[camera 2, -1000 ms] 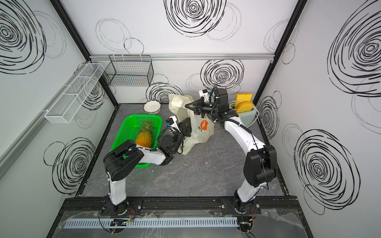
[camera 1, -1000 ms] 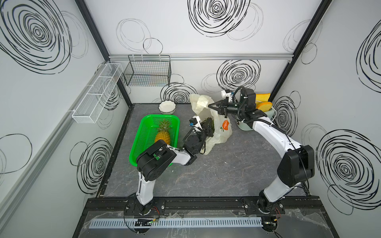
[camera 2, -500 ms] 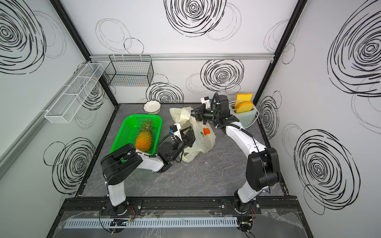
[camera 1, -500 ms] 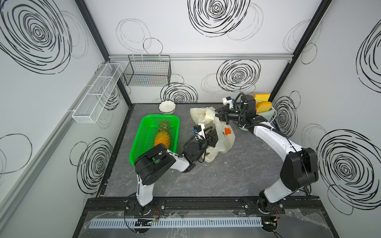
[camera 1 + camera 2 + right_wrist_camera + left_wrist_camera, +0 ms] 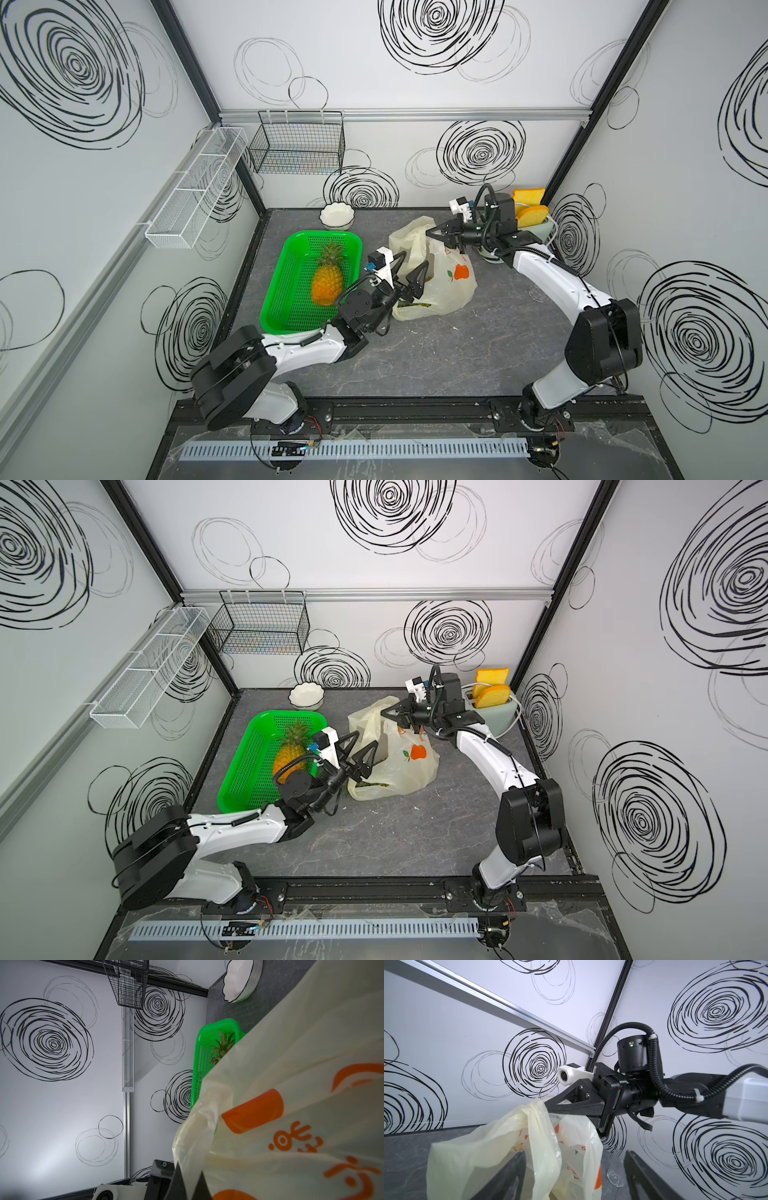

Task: Place the pineapple into a plastic bag & tie a knot
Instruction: Place the pineapple in the plastic bag.

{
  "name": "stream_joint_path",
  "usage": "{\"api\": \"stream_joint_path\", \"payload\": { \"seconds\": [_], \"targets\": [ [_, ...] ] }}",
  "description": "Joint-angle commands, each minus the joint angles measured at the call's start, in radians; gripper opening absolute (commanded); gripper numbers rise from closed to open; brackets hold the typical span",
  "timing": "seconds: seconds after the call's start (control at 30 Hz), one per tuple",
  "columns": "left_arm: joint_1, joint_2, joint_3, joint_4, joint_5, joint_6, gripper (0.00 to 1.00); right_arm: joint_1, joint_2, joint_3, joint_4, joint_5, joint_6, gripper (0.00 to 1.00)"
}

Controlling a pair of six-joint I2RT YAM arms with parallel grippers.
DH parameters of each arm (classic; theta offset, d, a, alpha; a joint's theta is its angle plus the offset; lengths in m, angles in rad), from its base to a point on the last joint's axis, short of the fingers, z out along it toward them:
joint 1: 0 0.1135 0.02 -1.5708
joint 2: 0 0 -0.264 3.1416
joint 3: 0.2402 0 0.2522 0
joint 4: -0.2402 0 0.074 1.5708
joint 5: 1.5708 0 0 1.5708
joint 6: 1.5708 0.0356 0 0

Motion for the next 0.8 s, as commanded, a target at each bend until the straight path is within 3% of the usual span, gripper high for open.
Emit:
{"api": "stream_joint_path", "payload": {
  "seconds": [0.0,0.17,0.37,0.5,0.6,0.77],
  "targets": [
    [-0.019,-0.117,-0.042,-0.196,0.012,0.072,0.79,0.001,0.014,0.024,-0.032,-0.019,-0.042,0.0],
    [-0.029,-0.314,-0.079,-0.41,-0.028,0.058,0.79,0.017,0.036,0.034,-0.03,-0.023,-0.049,0.0],
    [0.018,-0.545,-0.039,-0.83,-0.203,-0.058,0.86,0.03,0.053,0.047,-0.086,-0.002,-0.104,0.0],
    [0.143,-0.586,0.066,-1.179,-0.232,-0.207,0.89,0.041,0.061,0.055,-0.125,0.023,-0.141,0.0],
    [0.302,-0.541,0.159,-1.379,-0.124,-0.267,0.9,0.048,0.067,0.062,-0.143,0.035,-0.156,0.0],
    [0.514,-0.4,0.29,-1.51,0.032,-0.158,0.94,0.055,0.07,0.068,-0.157,0.049,-0.168,0.0]
  ]
}}
